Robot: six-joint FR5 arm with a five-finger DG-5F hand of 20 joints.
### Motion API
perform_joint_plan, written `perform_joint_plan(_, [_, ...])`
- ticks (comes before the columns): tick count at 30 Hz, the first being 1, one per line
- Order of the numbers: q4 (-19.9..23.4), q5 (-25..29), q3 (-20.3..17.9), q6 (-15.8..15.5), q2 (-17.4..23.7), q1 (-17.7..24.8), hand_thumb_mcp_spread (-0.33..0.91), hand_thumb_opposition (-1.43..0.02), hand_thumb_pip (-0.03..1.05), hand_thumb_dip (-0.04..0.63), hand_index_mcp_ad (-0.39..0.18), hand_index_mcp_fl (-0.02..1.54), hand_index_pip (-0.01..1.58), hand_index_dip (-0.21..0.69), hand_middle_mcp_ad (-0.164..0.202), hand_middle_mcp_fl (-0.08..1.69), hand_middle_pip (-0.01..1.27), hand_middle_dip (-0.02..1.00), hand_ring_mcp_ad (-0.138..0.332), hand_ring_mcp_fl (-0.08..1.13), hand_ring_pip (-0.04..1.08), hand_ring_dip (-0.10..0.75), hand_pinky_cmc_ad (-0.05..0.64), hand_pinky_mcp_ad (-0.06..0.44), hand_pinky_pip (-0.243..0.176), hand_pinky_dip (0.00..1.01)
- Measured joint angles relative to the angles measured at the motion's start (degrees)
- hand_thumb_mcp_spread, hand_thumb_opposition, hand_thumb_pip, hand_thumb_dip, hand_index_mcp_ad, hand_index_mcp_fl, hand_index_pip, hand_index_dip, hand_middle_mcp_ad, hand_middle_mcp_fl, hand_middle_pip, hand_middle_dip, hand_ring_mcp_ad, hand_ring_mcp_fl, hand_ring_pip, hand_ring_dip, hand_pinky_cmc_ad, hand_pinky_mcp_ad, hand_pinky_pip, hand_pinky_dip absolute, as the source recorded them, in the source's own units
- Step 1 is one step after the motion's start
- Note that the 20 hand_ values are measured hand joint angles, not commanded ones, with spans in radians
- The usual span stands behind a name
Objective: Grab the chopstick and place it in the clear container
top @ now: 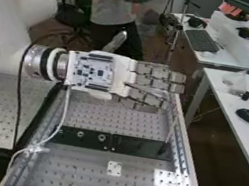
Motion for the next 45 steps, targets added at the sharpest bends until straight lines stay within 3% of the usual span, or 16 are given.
perform_joint_plan(4, [3.96,3.50,-0.53,1.85,-1.49,0.24,0.20,-0.63,0.31,0.003,0.110,-0.01,0.06,0.031,0.113,0.02,0.12,0.03,0.209,0.01,0.13,0.000,0.215,0.178,-0.124,0.58])
perform_joint_plan(8, [7.69,8.52,-1.28,2.54,-2.40,0.81,0.24,-0.65,0.38,0.007,0.112,0.02,0.08,0.082,0.119,0.11,0.13,0.10,0.209,0.01,0.13,0.000,0.215,0.178,-0.124,0.60])
perform_joint_plan(10, [9.19,10.86,-1.39,2.76,-2.94,1.09,0.25,-0.66,0.44,0.042,0.105,0.04,0.08,0.094,0.119,0.15,0.13,0.16,0.211,0.01,0.12,0.000,0.215,0.178,-0.122,0.60])
perform_joint_plan(12, [9.31,12.10,-1.31,2.82,-3.44,1.29,0.25,-0.67,0.47,0.070,0.103,0.07,0.09,0.138,0.117,0.18,0.13,0.22,0.213,0.01,0.12,0.000,0.215,0.182,-0.134,0.59])
perform_joint_plan(22, [10.08,16.57,0.13,2.77,-5.64,2.15,0.28,-0.69,0.64,0.176,0.056,0.14,0.08,0.176,0.120,0.21,0.13,0.38,0.223,0.01,0.09,0.038,0.199,0.176,-0.138,0.51])
perform_joint_plan(25, [9.46,17.47,1.33,2.91,-6.71,2.40,0.28,-0.71,0.66,0.215,0.056,0.16,0.09,0.176,0.120,0.24,0.13,0.41,0.223,0.01,0.09,0.056,0.201,0.180,-0.138,0.51])
perform_joint_plan(28, [8.39,17.67,2.63,3.43,-7.84,2.40,0.28,-0.71,0.74,0.244,0.056,0.27,0.23,0.175,0.120,0.27,0.13,0.43,0.223,0.02,0.09,0.080,0.201,0.183,-0.138,0.51])
perform_joint_plan(35, [4.76,16.44,5.43,3.26,-9.63,2.01,0.28,-0.73,0.74,0.278,0.056,0.39,0.50,0.093,0.120,0.40,0.13,0.43,0.220,0.04,0.09,0.086,0.194,0.183,-0.138,0.53])
perform_joint_plan(37, [3.25,15.42,6.47,3.01,-10.22,1.78,0.29,-0.76,0.82,0.291,0.056,0.39,0.52,0.068,0.117,0.45,0.13,0.43,0.223,0.05,0.09,0.089,0.194,0.182,-0.138,0.53])
perform_joint_plan(45, [-2.16,12.60,9.72,2.46,-12.37,1.14,0.28,-0.77,0.82,0.309,0.038,0.43,0.54,0.024,0.117,0.53,0.13,0.43,0.213,0.09,0.07,0.091,0.194,0.182,-0.140,0.55])
